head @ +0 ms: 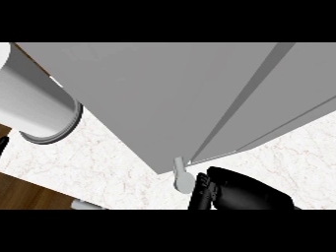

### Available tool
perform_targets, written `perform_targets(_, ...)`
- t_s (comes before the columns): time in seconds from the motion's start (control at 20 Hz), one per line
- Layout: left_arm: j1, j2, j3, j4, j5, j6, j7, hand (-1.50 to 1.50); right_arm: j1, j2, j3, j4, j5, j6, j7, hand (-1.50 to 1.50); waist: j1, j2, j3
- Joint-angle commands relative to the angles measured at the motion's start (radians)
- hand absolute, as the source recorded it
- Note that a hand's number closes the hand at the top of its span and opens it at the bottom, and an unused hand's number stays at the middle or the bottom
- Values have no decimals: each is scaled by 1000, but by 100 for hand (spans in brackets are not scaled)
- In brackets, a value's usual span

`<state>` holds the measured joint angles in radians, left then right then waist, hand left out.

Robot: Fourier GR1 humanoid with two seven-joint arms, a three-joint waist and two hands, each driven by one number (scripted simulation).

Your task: Pick up the bottled water, place it into the cabinet and close the cabinet

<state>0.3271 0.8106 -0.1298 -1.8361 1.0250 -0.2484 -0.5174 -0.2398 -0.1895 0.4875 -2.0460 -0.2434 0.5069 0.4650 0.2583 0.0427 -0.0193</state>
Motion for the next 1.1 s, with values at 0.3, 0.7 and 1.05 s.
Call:
perform_targets(0.3,9,-3,23,47,18,-25,-5,-150,-439,186,-88,440,26,-230,151,150,-39,-7,11)
perform_targets(0.7,39,-16,41,46,14,-37,-32,-150,-707,189,-246,748,106,-481,53,150,-50,-5,14)
perform_targets(1.05,43,-17,61,64,16,-57,-41,-150,-807,190,-265,912,62,-644,-40,150,-74,-4,16)
